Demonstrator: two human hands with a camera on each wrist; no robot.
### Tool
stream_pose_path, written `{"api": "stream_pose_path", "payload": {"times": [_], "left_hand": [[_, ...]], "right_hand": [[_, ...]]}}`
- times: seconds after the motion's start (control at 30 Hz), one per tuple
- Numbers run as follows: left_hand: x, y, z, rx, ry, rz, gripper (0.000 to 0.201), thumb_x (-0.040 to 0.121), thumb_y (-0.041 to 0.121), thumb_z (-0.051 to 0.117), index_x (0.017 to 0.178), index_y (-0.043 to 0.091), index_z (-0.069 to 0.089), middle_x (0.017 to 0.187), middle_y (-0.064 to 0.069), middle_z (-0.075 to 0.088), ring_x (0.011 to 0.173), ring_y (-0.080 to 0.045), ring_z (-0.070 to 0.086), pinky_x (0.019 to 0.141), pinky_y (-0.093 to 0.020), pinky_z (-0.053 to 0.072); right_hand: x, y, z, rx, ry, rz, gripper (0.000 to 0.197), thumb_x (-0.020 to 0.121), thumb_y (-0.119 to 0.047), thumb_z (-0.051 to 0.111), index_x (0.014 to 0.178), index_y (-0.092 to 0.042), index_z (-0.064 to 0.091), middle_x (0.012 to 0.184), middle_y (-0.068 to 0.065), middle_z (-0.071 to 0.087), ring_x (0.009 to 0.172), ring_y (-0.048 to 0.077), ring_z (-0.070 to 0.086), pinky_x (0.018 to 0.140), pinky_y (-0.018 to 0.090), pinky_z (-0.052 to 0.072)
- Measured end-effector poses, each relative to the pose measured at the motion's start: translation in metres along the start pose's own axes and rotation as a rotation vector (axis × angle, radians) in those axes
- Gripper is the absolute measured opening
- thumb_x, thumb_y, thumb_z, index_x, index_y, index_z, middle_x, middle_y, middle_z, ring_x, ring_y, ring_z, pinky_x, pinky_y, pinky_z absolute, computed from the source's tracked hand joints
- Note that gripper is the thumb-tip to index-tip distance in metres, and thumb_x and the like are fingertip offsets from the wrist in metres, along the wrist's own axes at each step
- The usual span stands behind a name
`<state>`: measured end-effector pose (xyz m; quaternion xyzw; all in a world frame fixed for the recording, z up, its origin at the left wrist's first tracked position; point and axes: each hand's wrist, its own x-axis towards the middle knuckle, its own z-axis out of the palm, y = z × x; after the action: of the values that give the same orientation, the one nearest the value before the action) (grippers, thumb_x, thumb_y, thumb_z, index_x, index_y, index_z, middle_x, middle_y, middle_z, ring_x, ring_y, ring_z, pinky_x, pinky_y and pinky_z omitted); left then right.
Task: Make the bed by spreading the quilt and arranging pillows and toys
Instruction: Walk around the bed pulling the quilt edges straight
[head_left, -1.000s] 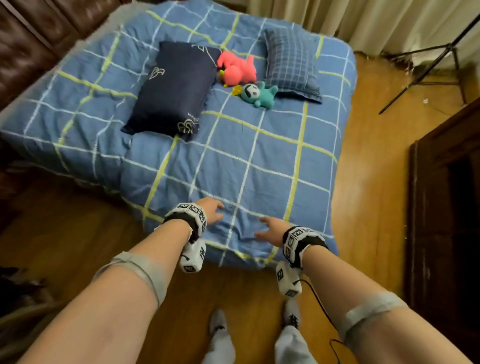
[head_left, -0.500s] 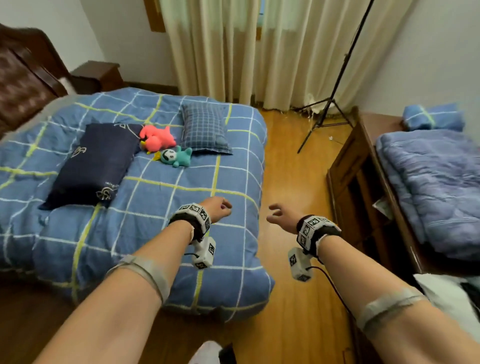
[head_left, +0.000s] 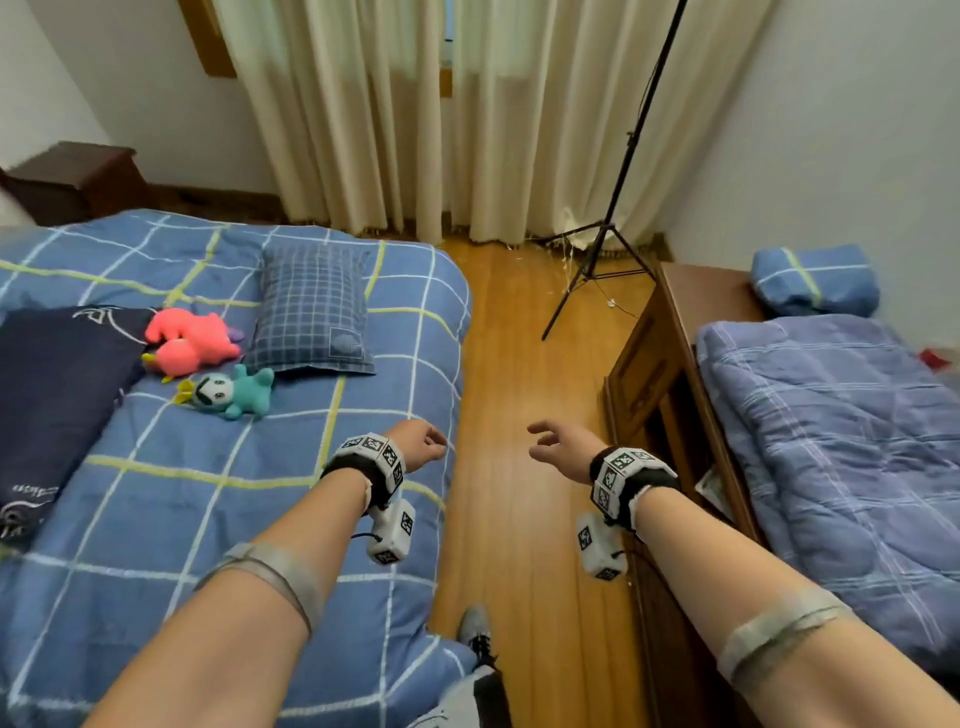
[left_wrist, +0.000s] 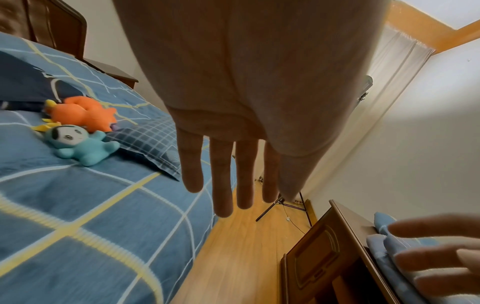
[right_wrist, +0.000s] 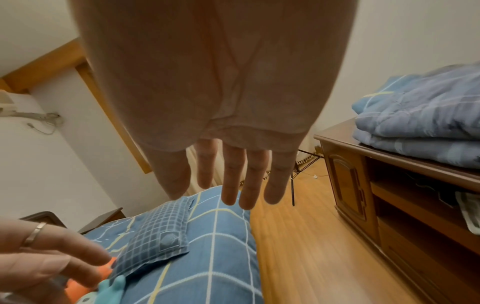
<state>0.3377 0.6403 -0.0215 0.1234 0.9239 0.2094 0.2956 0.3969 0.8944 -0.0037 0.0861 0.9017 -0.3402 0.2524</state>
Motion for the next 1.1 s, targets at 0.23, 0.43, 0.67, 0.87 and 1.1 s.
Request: {"api": "stream_pose_path", "payload": {"times": [0.23, 0.43, 0.67, 0.87, 1.1], "left_hand": [[0.172, 0.063, -0.102, 0.052, -0.024, -0.006, 0.032, 0.094, 0.028, 0.056, 0.122, 0.015, 0.066, 0.119, -0.005, 0.069, 0.101, -0.023, 0.068, 0.088, -0.031, 0.054], [0.321, 0.118, -0.18, 0.094, -0.052, 0.017, 0.033, 0.095, 0.029, 0.054, 0.124, 0.016, 0.064, 0.121, -0.003, 0.068, 0.103, -0.021, 0.067, 0.086, -0.027, 0.051], [0.508, 0.142, -0.26, -0.024, 0.092, -0.112, 0.032, 0.096, 0.029, 0.054, 0.125, 0.017, 0.063, 0.121, -0.004, 0.067, 0.106, -0.021, 0.065, 0.087, -0.029, 0.049], [0.613, 0.141, -0.336, -0.385, 0.289, -0.337, 0.029, 0.095, 0.029, 0.057, 0.121, 0.016, 0.064, 0.105, -0.004, 0.069, 0.094, -0.022, 0.066, 0.081, -0.033, 0.055], [0.767, 0.107, -0.434, -0.38, 0.345, -0.498, 0.037, 0.092, 0.04, 0.057, 0.126, 0.025, 0.059, 0.125, 0.002, 0.062, 0.111, -0.021, 0.061, 0.097, -0.036, 0.049]], "right_hand": [[0.148, -0.001, -0.154, -0.087, 0.036, 0.004, 0.039, 0.099, -0.029, 0.055, 0.136, -0.016, 0.056, 0.132, 0.008, 0.061, 0.113, 0.023, 0.061, 0.082, 0.027, 0.045], [0.294, 0.016, -0.256, -0.128, -0.017, -0.029, 0.037, 0.098, -0.034, 0.057, 0.132, -0.02, 0.06, 0.128, 0.006, 0.064, 0.111, 0.022, 0.063, 0.089, 0.032, 0.05], [0.523, 0.014, -0.378, -0.245, -0.129, -0.126, 0.038, 0.098, -0.036, 0.056, 0.131, -0.019, 0.061, 0.129, 0.006, 0.064, 0.113, 0.023, 0.062, 0.092, 0.033, 0.05], [0.7, -0.064, -0.483, -0.383, -0.229, -0.285, 0.036, 0.097, -0.035, 0.057, 0.13, -0.019, 0.062, 0.126, 0.006, 0.065, 0.109, 0.023, 0.063, 0.081, 0.028, 0.047], [0.897, -0.154, -0.545, -0.509, -0.339, -0.442, 0.038, 0.097, -0.035, 0.057, 0.134, -0.023, 0.058, 0.128, 0.003, 0.063, 0.111, 0.022, 0.062, 0.088, 0.031, 0.05]]}}
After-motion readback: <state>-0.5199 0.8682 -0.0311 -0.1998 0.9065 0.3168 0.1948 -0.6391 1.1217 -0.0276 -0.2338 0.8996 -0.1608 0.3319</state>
